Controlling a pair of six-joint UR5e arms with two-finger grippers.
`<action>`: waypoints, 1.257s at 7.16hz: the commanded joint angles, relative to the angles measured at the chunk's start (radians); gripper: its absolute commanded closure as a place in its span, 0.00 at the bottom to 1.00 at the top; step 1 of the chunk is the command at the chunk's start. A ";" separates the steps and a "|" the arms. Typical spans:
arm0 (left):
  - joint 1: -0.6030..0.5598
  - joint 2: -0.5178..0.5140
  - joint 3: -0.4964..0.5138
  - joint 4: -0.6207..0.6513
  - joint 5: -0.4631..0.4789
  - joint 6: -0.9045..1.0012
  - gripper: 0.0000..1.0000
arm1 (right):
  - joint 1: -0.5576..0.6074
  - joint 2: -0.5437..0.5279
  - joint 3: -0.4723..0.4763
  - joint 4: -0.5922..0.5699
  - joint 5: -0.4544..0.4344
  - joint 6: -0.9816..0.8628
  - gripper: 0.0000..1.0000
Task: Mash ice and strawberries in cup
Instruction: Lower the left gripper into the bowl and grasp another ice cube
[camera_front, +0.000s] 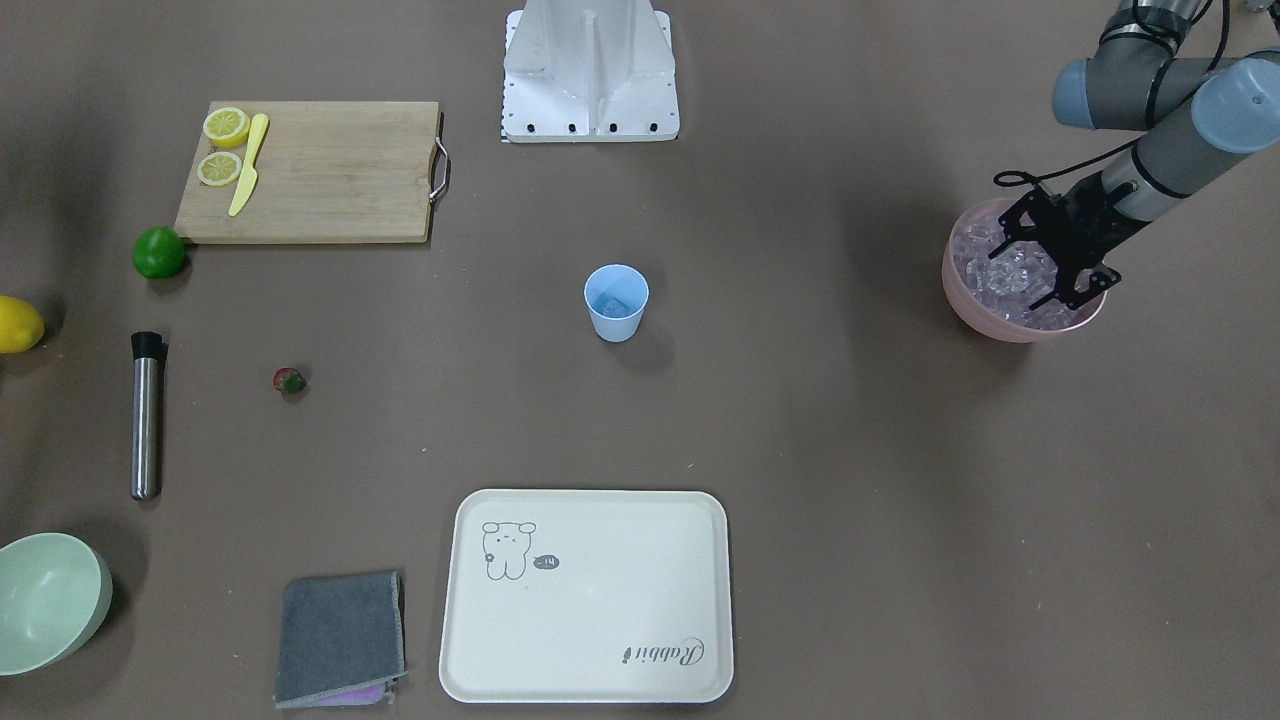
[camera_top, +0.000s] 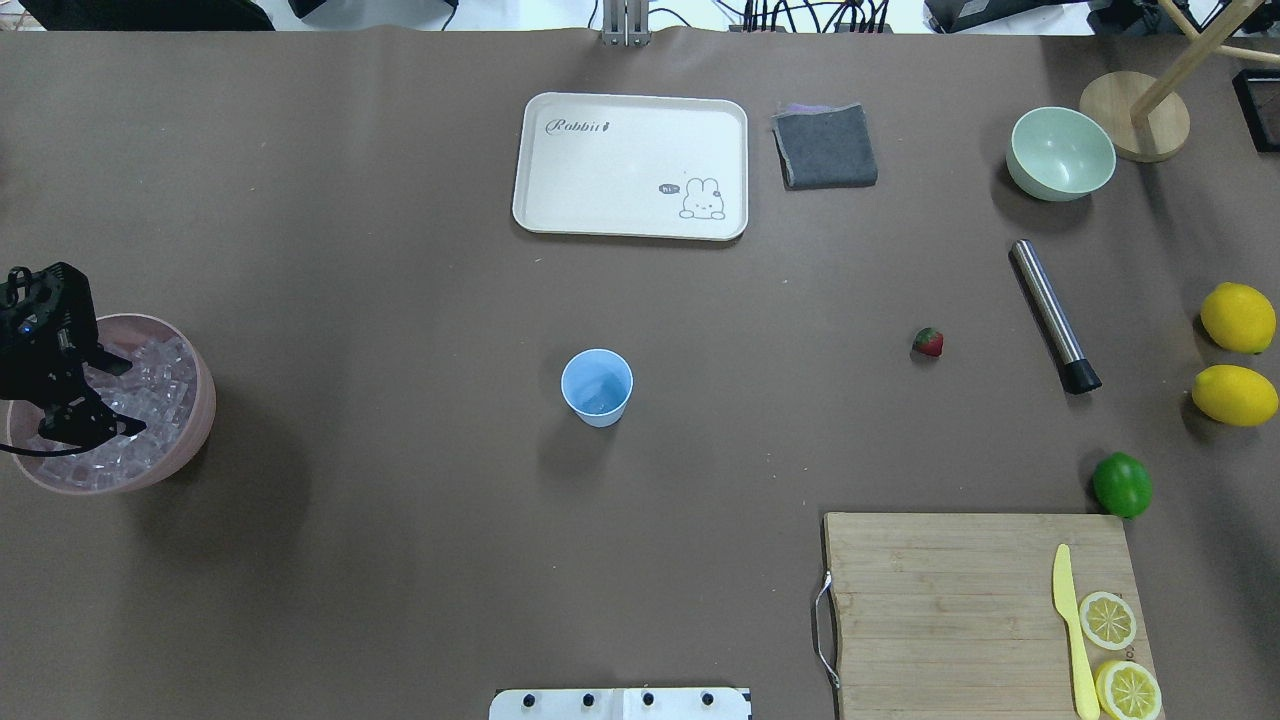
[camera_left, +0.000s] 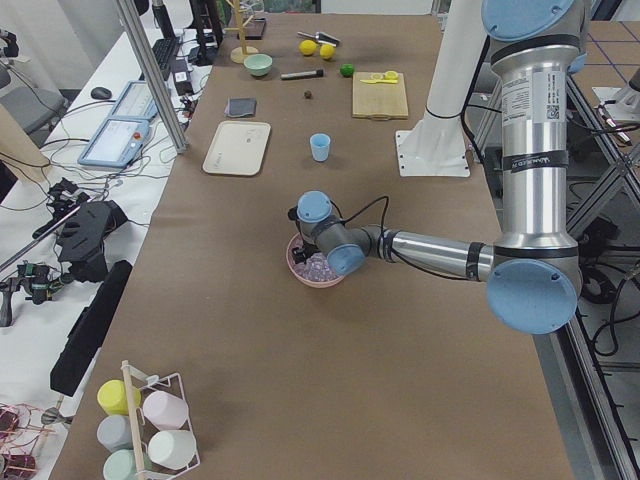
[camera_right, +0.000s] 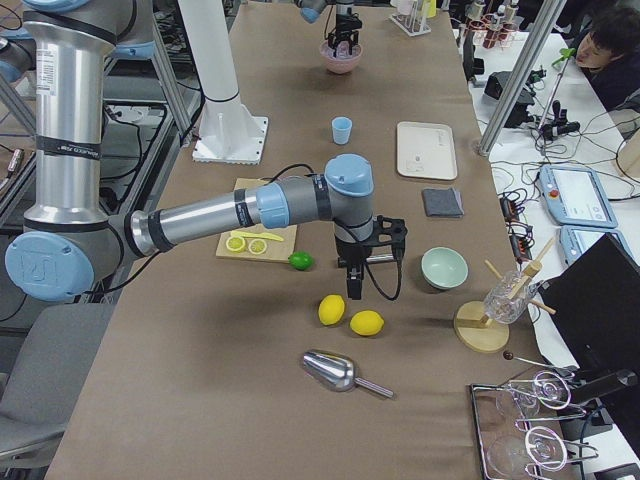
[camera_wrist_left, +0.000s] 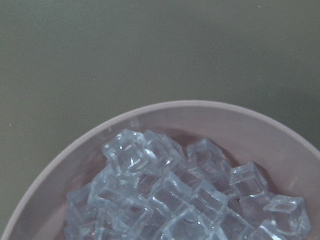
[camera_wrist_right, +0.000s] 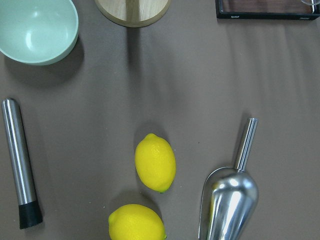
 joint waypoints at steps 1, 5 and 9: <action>0.001 0.009 -0.012 0.000 0.000 0.000 1.00 | 0.000 0.000 -0.002 -0.002 -0.002 0.001 0.00; -0.020 -0.008 -0.043 0.015 -0.095 -0.003 1.00 | -0.005 0.002 -0.003 0.000 0.003 0.003 0.00; -0.111 -0.019 -0.038 0.016 -0.133 0.006 1.00 | -0.006 0.002 -0.002 0.000 0.006 0.004 0.00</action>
